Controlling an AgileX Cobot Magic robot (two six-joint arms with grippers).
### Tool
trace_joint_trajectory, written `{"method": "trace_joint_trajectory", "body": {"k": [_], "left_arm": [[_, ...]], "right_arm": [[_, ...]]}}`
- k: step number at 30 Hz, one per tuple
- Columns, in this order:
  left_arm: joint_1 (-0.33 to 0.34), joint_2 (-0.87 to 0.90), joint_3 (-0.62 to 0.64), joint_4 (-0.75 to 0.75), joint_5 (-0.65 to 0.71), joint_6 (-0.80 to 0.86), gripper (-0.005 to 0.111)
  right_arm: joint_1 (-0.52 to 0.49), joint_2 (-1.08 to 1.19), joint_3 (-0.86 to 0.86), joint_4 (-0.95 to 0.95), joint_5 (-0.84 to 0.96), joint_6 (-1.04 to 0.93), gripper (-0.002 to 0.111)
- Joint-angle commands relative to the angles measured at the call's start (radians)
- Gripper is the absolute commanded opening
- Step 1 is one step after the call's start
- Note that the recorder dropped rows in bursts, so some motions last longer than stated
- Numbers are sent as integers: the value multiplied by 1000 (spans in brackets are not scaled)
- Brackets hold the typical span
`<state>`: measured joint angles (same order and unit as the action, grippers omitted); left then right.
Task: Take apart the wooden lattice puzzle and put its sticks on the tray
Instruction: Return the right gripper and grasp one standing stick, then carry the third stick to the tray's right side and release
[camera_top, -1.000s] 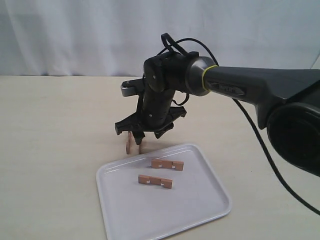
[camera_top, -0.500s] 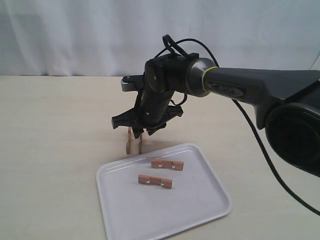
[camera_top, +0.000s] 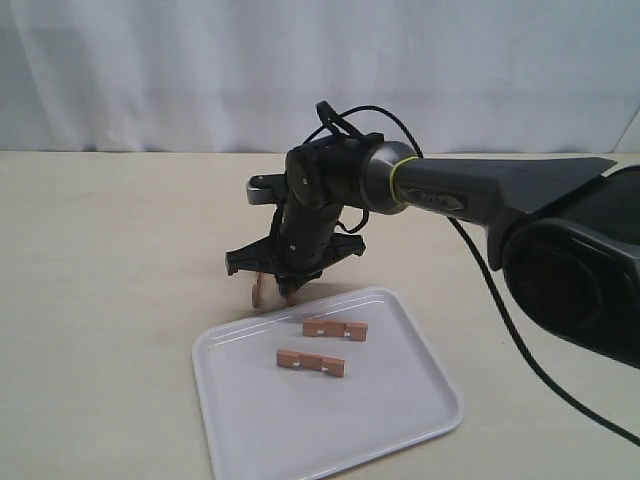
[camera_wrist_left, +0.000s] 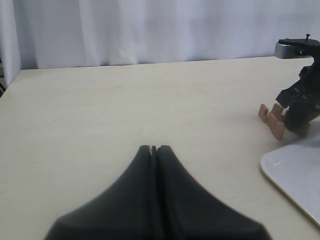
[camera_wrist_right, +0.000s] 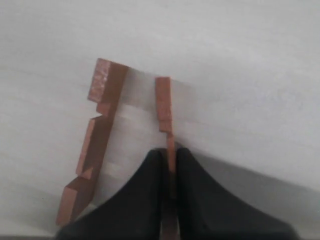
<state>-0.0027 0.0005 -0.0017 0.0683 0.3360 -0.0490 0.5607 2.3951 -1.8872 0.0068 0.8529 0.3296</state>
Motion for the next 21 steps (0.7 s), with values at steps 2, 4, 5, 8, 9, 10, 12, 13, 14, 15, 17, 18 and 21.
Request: {"method": "trace_joint_trajectory", "body": {"k": [2,4,5,8,9,10,12,13,14,15,17,18,21], "left_arm": [[-6,0,2,0,-12,-1,0],[-6,0,2,0,-12,-1,0],[-6,0,2,0,-12,-1,0],[-6,0,2,0,-12,-1,0],[-6,0,2,0,-12,-1,0],[-6,0,2,0,-12,-1,0],[-6,0,2,0,-14,-1,0],[-6,0,2,0,-14,-1,0],[-6,0,2,0,-14,-1,0],[-6,0,2,0,-14,-1,0],[-6,0,2,0,-14,-1,0],[-6,0,2,0,-14,-1,0],[-6,0,2,0,-14,-1,0]], "right_arm": [[-5,1,-5,-7,-8,12,4],[-5,-1,-5,-7,-1,12,4],[-5,-8,-5,-7,4,12,4],[-5,-50,-6,-41,17,12,4],[-5,-62,-6,-53,22,12,4],[-5,-86,-6,-78,40,10,4],[-5,-125,-6,-100,94,-38,4],[-5,-138,-6,-100,112,-69,4],[-5,-157,-6,-100,150,-129,4],[-8,-171,-6,-100,187,-163,4],[-25,-192,-1,-88,247,-173,4],[-28,-201,1,-86,273,-184,4],[-28,-262,65,-73,325,-213,4]]}}
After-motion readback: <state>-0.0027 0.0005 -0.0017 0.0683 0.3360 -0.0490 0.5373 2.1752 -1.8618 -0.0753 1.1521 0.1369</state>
